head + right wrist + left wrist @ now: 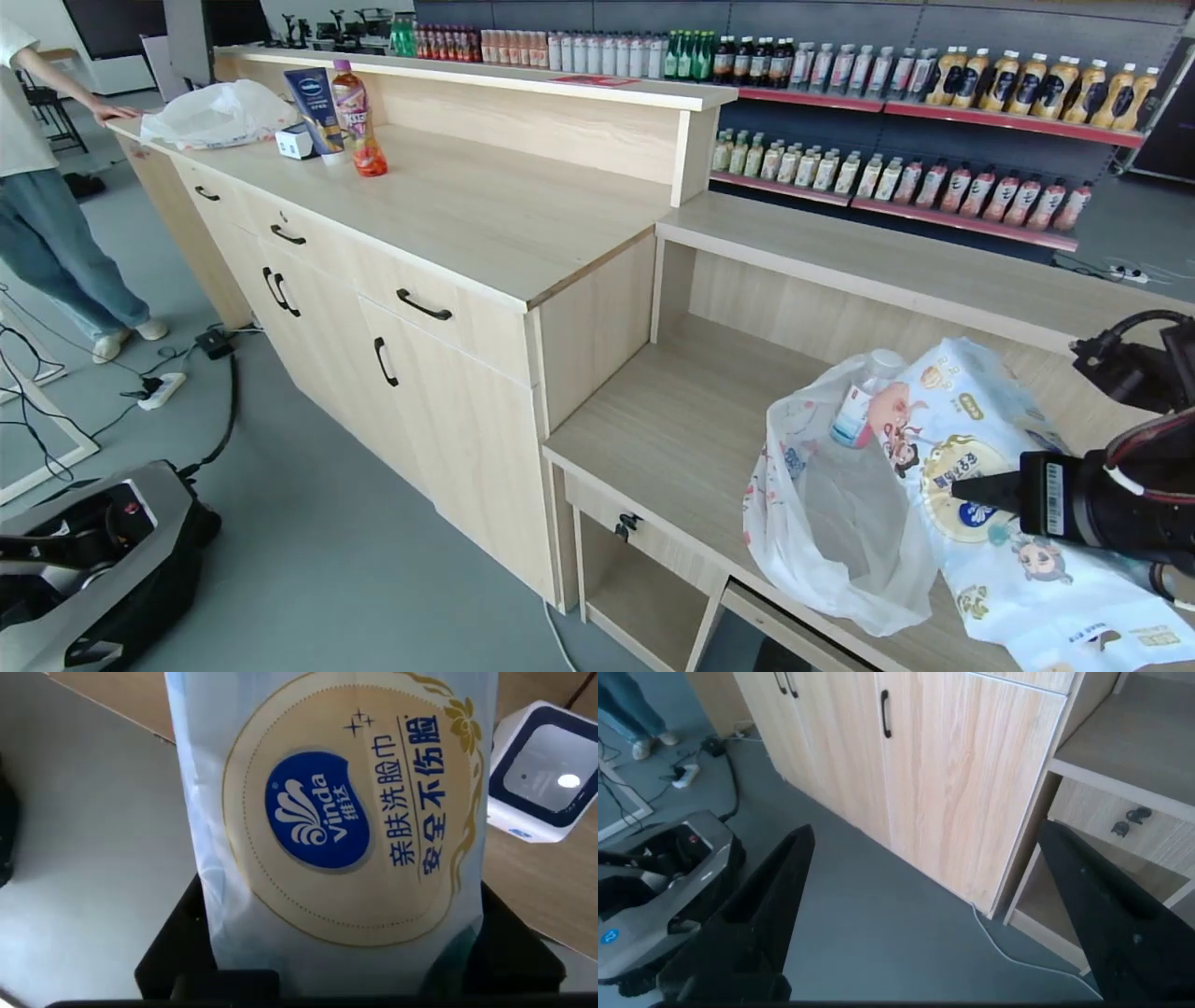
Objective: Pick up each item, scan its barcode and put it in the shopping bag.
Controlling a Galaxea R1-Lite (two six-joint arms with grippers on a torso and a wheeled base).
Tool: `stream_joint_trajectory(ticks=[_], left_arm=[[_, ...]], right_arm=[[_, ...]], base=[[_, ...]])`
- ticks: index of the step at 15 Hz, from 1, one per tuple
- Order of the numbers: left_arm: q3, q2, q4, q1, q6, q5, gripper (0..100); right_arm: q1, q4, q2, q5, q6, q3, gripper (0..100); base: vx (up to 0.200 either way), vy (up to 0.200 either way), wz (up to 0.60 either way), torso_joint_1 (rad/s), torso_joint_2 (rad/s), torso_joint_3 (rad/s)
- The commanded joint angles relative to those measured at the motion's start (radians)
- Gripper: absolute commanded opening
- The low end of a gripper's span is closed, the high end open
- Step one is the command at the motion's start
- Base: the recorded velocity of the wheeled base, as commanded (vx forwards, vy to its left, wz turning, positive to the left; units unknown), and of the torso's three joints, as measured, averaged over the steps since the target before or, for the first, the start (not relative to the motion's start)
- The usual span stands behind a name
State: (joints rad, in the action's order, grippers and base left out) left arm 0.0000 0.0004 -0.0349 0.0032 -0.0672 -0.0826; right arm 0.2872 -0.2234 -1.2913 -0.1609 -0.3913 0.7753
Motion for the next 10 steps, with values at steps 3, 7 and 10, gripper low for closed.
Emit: stream_joint_trajectory(ticks=[3,7,10], left_arm=[[0.0,0.0,0.0,0.001,0.0,0.0,100],[0.0,0.0,0.0,0.001,0.0,0.0,100],[0.0,0.0,0.0,0.001,0.0,0.0,100]], right_arm=[[-0.359,0.107,-0.126,0.399,0.163,-0.01,0],[-0.623,0.096,-0.108,0.607,0.351,-0.079,0],[-0.689,0.087,-0.085,0.635,0.365,-0.103,0]], base=[[0.0,0.0,0.0,0.0,0.0,0.0],[0.0,0.0,0.0,0.0,0.0,0.0],[0.0,0.0,0.0,0.0,0.0,0.0]])
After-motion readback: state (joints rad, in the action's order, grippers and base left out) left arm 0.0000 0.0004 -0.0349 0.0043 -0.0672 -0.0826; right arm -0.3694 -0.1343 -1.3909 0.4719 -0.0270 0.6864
